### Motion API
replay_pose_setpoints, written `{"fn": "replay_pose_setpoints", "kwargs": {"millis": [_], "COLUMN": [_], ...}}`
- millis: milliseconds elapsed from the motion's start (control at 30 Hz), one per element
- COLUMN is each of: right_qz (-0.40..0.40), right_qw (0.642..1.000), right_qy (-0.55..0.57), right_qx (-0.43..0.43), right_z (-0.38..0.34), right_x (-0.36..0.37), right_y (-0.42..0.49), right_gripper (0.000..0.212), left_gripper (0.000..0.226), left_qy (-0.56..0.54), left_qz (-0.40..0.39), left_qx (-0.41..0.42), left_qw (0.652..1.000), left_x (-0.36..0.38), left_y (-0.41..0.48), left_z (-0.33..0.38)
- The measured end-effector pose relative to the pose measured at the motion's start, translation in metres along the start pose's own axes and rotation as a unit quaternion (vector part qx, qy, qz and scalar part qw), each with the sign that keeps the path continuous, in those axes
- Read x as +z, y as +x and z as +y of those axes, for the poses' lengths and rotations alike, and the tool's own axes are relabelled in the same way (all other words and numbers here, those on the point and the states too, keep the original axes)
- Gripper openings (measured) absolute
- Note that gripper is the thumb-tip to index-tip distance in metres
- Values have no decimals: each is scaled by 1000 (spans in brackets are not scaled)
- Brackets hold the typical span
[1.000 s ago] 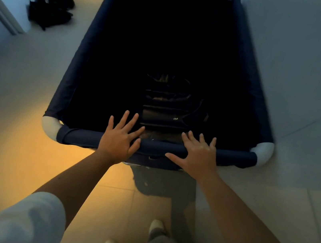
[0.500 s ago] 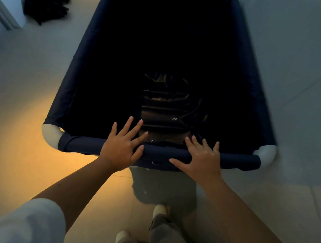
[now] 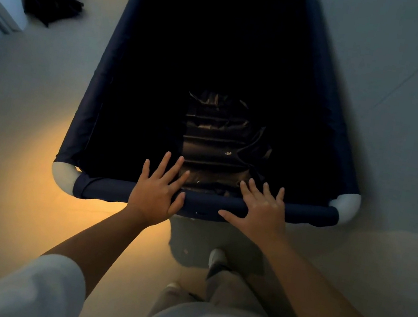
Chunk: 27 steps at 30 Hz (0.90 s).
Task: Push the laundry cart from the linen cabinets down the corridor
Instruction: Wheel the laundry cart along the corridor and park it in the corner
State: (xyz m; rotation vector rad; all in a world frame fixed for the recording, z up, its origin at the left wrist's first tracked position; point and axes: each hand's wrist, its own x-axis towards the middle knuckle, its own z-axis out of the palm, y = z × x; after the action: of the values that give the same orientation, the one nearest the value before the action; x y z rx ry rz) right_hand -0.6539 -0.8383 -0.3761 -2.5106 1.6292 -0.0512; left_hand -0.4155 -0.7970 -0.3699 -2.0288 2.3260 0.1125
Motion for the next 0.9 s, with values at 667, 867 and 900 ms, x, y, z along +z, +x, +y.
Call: {"fn": "replay_pose_setpoints", "kwargs": {"millis": [667,867,900], "right_qz": [-29,-21,-22], "right_qw": [999,1000,1000], "right_qy": [-3,-3,-4], "right_qx": [14,14,15], "right_z": [29,29,30], "right_x": [-9,-8,-8], "right_y": [-35,-46,-48], "right_gripper": [93,91,90], "left_gripper": [55,55,55], "left_qy": [0,-4,-3], "left_qz": [-21,-14,-13], "left_qx": [-4,-1,-1], "left_qw": [1000,1000,1000], "left_x": [13,15,15], "left_y": [-20,-29,-30], "left_z": [48,54,55]}}
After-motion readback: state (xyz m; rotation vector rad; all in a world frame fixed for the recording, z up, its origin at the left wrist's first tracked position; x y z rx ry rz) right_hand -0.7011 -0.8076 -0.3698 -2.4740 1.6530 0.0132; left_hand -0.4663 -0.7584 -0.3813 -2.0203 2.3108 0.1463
